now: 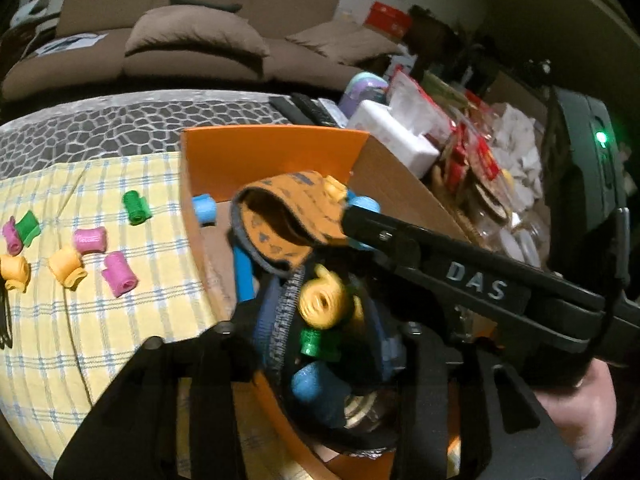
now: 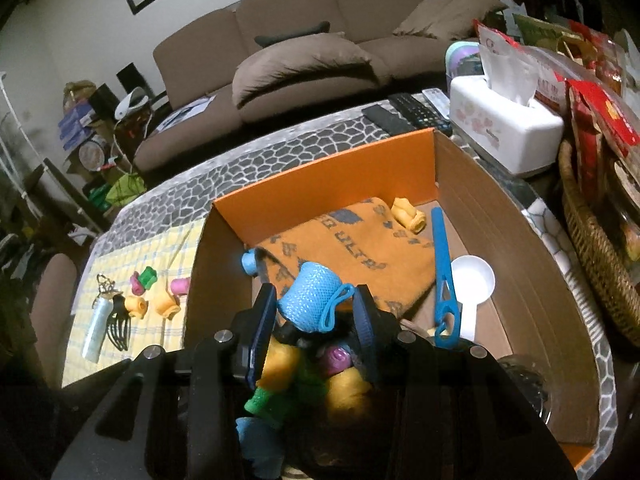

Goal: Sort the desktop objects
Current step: 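Drop the blue curler into the box while the left gripper drops the yellow curler there, then move both grippers back toward the remaining curlers on the table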

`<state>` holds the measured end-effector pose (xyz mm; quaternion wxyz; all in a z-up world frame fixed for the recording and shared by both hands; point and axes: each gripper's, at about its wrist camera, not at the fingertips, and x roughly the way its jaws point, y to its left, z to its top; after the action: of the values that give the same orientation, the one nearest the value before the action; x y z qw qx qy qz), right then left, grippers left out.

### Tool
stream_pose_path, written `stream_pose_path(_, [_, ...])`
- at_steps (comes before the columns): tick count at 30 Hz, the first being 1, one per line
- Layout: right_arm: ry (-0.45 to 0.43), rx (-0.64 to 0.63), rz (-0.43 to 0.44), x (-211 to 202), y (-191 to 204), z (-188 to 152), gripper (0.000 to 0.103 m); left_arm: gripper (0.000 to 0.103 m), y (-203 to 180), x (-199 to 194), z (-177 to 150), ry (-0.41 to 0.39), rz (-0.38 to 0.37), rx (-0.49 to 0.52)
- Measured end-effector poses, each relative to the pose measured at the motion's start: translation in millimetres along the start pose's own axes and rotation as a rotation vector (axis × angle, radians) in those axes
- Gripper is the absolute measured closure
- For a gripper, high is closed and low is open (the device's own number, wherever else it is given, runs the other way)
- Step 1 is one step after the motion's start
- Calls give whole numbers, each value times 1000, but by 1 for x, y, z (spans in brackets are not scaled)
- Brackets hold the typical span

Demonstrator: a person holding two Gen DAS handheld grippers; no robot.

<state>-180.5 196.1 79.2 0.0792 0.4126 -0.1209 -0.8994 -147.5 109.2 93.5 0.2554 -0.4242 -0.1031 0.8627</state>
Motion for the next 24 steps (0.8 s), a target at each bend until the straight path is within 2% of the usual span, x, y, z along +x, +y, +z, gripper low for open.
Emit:
stream_pose_path(2, [2,13,-3,0,-1,0,60,52,7,-6,4,-21,-3,-22])
stream_pose_path(5, [-12,26,-3,-3,-1,3,51,47,19,-19,10,-53,1,-51])
stream_pose_path(6, [-20,26,-5,-5,-1,4,50,44,24,-23,12,-65,2,-63])
stream_pose_path(11, [-57,35,-5,-15,0,9,47,42,47,-39,19,-94,12,-119])
stream_pose_path(12, [-62,38,-4,-16,0,10,47,38,52,-41,20,-99,17,-127])
stream_pose_path(13, [-66,43,-4,-17,0,11,47,34,58,-45,21,-105,25,-137])
stream_pose_path(20, [-89,74,4,-20,0,16,45,25,104,-66,24,-126,93,-210])
stream_pose_path(22, [-95,79,9,-21,2,17,39,14,118,-74,23,-135,128,-219])
stream_pose_path(24, [-97,71,15,-20,8,18,36,9,130,-82,23,-138,167,-222])
